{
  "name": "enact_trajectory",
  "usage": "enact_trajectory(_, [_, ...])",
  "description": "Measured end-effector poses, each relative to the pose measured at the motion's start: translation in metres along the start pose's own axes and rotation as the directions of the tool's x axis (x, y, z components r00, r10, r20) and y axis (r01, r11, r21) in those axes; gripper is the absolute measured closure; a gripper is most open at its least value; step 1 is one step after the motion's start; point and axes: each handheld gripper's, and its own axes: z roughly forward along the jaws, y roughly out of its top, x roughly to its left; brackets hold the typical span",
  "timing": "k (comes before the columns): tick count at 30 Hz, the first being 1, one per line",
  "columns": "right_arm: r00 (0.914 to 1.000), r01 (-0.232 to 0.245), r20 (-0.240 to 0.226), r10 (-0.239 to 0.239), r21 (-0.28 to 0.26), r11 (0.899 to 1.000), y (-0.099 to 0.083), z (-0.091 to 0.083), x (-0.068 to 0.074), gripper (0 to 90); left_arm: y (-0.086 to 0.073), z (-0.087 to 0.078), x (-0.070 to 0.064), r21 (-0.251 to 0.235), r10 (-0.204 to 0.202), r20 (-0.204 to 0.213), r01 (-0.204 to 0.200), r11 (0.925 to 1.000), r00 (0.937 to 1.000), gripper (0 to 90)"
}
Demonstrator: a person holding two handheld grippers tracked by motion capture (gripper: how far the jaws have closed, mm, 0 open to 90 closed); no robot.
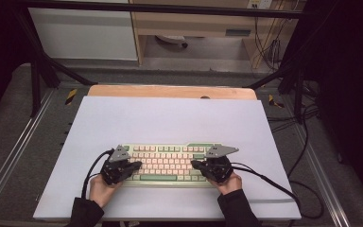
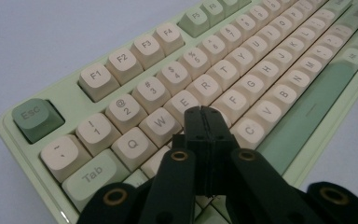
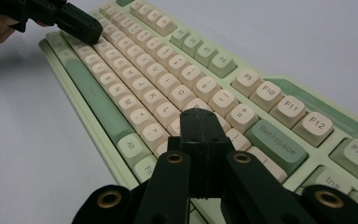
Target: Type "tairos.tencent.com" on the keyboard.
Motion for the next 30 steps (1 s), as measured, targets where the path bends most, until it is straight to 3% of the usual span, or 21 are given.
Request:
enact_trajectory(7, [1.0000, 0.000, -0.010, 0.000, -0.007, 1.000, 0.000, -0.001, 0.001, 90.0, 0.003, -0.010, -0.003, -0.040, 0.005, 0.013, -0.005, 0.9992, 0.9999, 90.0])
enact_trajectory(30, [0.9990, -0.002, -0.044, 0.001, -0.010, 1.000, 0.003, 0.004, 0.007, 90.0, -0.008, -0.030, 0.009, -0.070, -0.029, 0.002, 0.029, 0.9971, 0.9996, 90.0])
